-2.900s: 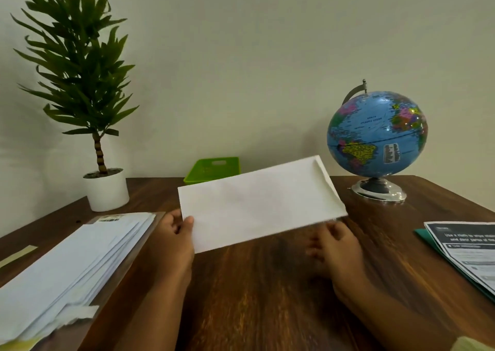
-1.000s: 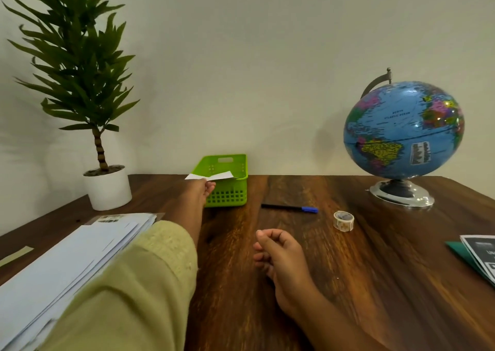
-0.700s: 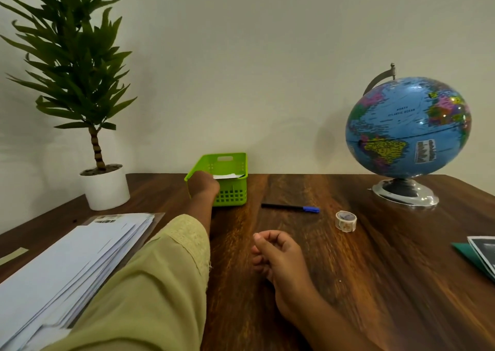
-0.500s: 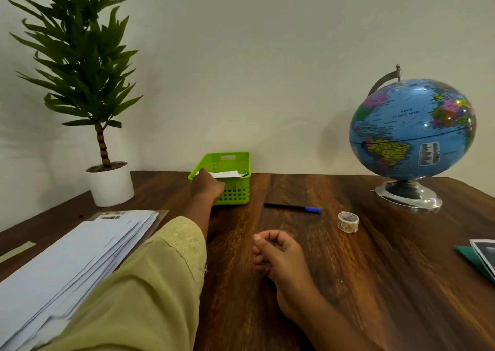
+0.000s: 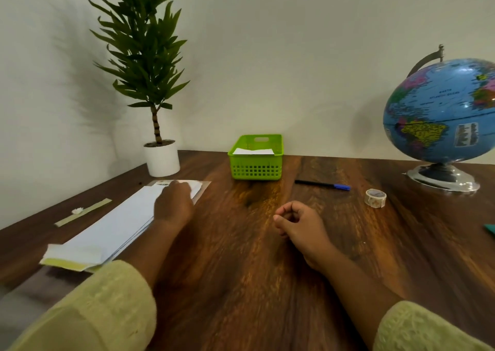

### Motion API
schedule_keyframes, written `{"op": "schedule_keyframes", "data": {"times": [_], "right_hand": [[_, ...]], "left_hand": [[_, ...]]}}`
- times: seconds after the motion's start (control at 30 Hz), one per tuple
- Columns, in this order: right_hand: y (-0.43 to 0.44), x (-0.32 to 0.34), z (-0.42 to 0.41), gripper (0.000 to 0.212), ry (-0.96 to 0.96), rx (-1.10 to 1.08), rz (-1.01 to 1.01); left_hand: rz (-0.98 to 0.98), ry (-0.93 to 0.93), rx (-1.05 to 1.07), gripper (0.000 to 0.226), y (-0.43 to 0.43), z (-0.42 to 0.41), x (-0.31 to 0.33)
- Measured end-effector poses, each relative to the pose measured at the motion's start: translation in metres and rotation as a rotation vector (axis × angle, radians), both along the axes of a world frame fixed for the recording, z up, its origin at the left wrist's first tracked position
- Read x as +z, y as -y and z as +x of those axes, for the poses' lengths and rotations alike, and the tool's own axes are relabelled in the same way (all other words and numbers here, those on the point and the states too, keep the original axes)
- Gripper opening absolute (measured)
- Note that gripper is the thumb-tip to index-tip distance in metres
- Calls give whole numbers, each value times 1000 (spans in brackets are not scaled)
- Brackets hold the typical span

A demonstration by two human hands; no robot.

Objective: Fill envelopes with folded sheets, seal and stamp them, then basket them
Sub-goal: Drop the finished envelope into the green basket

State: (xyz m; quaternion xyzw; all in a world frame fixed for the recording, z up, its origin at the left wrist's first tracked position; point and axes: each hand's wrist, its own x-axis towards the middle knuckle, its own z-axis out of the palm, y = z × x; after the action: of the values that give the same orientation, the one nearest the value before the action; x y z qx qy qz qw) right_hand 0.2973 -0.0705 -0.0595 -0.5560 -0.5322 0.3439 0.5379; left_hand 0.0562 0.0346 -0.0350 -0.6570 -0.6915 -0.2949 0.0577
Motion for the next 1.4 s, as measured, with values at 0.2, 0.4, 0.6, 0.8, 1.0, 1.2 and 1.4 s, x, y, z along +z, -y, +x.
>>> {"op": "schedule_keyframes", "data": {"times": [0.2, 0.4, 0.6, 0.8, 1.0, 1.2, 1.4], "right_hand": [[7, 3, -2, 5, 179, -22, 12], [6, 2, 0, 12, 272, -9, 5], [6, 0, 1, 15, 291, -10, 25], [5, 0, 5, 15, 297, -8, 29], [9, 2, 8, 15, 323, -37, 36], [15, 10, 33, 8, 297, -169, 31], [15, 10, 46, 6, 287, -216, 44]], "left_hand": [[-421, -267, 345, 42, 22, -64, -16], [-217, -430, 161, 20, 29, -71, -13], [-167, -627, 46, 17, 39, -56, 0], [22, -371, -90, 36, 53, -32, 18], [41, -394, -218, 17, 79, 48, 26], [-152, -361, -323, 21, 92, 114, 12], [-407, -251, -684, 29, 73, 108, 14]]}}
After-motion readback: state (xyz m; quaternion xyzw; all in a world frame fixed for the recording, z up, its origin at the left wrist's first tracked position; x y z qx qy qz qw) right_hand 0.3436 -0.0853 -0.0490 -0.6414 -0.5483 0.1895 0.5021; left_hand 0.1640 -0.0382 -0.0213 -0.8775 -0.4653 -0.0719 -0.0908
